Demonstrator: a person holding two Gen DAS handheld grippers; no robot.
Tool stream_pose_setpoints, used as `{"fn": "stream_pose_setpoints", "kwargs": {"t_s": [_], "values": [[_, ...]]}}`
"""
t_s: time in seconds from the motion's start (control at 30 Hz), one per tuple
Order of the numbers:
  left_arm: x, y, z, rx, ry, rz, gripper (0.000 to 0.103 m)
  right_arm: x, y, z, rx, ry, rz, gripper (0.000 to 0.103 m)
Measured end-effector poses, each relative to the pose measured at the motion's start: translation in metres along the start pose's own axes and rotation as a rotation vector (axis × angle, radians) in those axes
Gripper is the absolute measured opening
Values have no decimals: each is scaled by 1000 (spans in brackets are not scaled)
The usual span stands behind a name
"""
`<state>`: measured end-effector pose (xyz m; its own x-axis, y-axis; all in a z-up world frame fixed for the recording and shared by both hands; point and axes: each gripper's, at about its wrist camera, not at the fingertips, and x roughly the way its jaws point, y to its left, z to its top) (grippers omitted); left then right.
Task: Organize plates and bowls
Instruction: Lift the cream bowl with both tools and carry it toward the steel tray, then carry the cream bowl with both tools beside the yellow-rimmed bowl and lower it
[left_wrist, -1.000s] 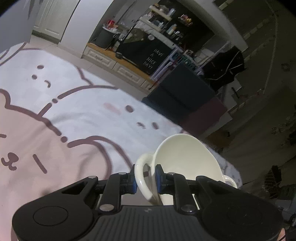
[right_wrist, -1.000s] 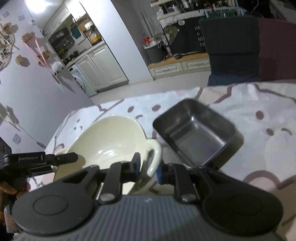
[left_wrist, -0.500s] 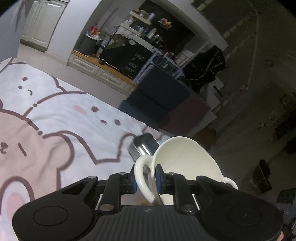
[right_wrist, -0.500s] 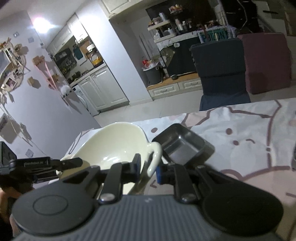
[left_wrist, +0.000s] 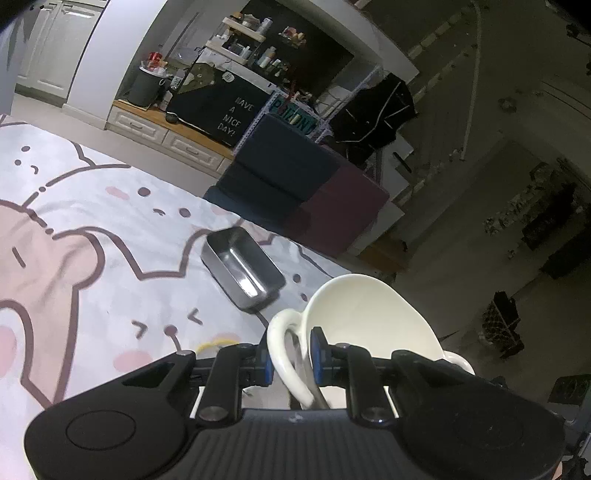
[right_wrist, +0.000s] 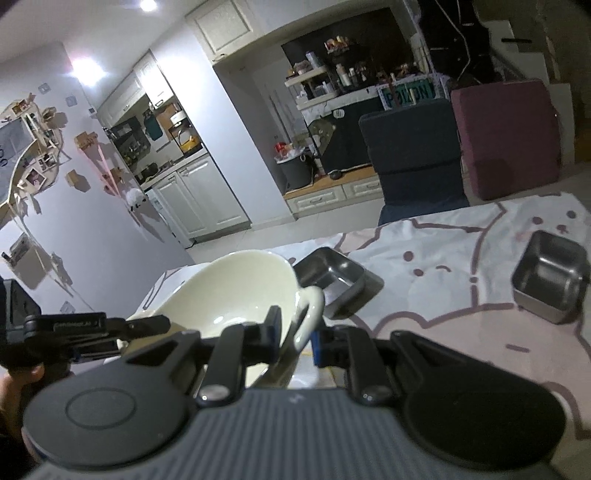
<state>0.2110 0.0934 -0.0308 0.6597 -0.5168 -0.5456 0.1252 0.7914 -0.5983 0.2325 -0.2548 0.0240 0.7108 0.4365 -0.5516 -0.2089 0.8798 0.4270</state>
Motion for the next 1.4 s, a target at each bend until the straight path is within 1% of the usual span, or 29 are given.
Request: {"fn": "stream_pose_setpoints", "kwargs": {"t_s": [0.17,0.27,0.5,0.7,0.83,1.0,1.27,1.4], "values": [[0,-14,-24,8,14,-20,20,-17,-10,-13,3,-12,-3,19],[2,-19,-40,16,20,-51,20,-29,-19,-22,7,-15,-12,19],[14,-24,-87,12,58,-97,20,-57,-34,-44,28,-4,-38,19],[27,-22,-125,1,90,-100,20,-69,-54,-68,44,26,-62,18],[36,-17,-144,-12,111,-94,21,-70,-62,-81,51,66,-80,18],[44,-13,-157,-2,122,-71,23,-68,-67,-91,28,100,-102,18],[48,-5,-160,21,120,-33,25,-60,-59,-95,-47,119,-125,19],[51,1,-164,26,137,-13,27,-55,-55,-97,-76,131,-133,19]]}}
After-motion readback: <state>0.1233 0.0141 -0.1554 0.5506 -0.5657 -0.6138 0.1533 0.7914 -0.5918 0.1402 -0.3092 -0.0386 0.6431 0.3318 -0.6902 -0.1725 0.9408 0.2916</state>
